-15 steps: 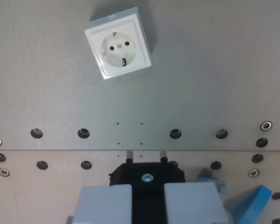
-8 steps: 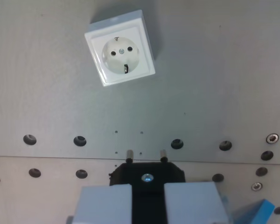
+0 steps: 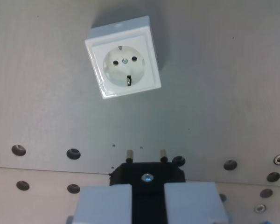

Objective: Move above the white socket

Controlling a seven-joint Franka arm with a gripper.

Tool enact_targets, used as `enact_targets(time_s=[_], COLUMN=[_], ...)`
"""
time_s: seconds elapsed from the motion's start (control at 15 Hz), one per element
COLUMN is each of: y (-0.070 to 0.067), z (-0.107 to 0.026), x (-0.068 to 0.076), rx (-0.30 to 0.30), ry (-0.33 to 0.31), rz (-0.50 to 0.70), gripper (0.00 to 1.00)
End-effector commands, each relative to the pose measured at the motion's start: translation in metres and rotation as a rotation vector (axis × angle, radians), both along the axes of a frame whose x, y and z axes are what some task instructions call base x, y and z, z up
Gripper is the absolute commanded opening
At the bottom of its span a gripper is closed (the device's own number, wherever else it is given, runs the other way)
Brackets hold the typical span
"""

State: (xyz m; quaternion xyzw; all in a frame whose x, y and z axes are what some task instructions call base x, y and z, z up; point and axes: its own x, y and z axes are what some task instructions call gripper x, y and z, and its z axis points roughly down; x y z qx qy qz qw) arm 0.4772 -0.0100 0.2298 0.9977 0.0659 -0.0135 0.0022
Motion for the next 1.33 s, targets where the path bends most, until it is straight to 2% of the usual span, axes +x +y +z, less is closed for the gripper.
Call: enact_targets(time_s=[0.07, 0.87, 1.33], y=[0.003, 0.011, 0.014], z=[-0.015, -0.073, -0.096], x=[-0.002, -0.001, -0.002], rx=[0.008, 0.008, 0.007], ry=[-0.085, -0.096, -0.106], rz=[0.097, 0.167, 0.185], gripper=[0.0, 0.0, 0.0])
